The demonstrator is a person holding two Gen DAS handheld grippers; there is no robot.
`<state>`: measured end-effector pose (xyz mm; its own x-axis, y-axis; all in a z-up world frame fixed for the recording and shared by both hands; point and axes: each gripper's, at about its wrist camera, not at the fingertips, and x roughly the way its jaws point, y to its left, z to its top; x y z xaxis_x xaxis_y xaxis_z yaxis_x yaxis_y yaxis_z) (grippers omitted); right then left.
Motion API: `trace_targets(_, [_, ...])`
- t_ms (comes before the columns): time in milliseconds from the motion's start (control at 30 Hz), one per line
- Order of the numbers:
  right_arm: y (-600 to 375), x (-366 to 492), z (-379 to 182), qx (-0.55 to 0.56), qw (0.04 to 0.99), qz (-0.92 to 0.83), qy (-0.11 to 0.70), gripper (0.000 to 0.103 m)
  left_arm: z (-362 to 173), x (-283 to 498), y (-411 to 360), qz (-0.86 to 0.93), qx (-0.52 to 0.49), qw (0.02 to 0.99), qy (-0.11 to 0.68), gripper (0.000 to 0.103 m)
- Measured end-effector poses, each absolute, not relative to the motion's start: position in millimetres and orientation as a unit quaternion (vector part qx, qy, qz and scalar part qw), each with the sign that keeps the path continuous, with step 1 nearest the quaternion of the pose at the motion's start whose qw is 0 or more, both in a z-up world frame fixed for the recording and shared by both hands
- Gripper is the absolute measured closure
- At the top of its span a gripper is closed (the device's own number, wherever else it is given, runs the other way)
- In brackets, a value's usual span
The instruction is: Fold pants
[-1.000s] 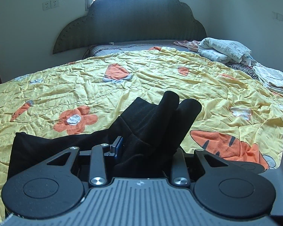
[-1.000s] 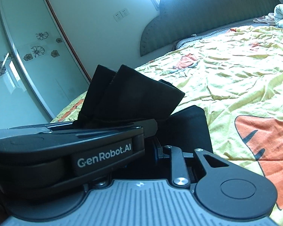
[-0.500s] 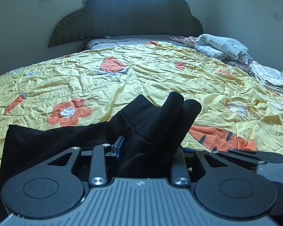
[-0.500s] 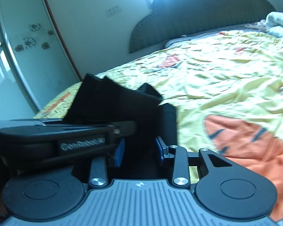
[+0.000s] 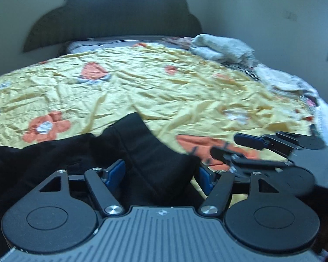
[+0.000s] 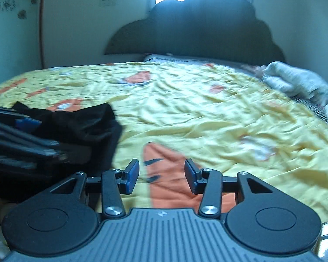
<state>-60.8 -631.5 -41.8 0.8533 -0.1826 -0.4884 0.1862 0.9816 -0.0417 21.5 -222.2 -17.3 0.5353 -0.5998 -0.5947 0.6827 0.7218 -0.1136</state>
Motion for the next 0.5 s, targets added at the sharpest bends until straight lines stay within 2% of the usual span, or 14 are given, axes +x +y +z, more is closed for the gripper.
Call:
trace_targets(133, [-652.7, -62.3, -30.1, 0.050, 0.967, -0.129, 0.214, 0.058, -0.2, 12.5, -206.2, -0.402, 0.029, 0.863, 0.305, 0.025])
trace_targets(267, [-660.1, -46.1, -16.0, 0.157, 0.970, -0.034, 0.182, 0.058, 20.3, 23.3, -174.6, -0.371, 0.030, 0.883, 0.286, 0.025])
trace_targets(500, [-625.8, 36.7, -31.5, 0.174, 0.947, 0.086, 0.254, 0.058, 22.6, 85.0, -122.9, -0.211, 0.056, 0.936, 0.278, 0.027])
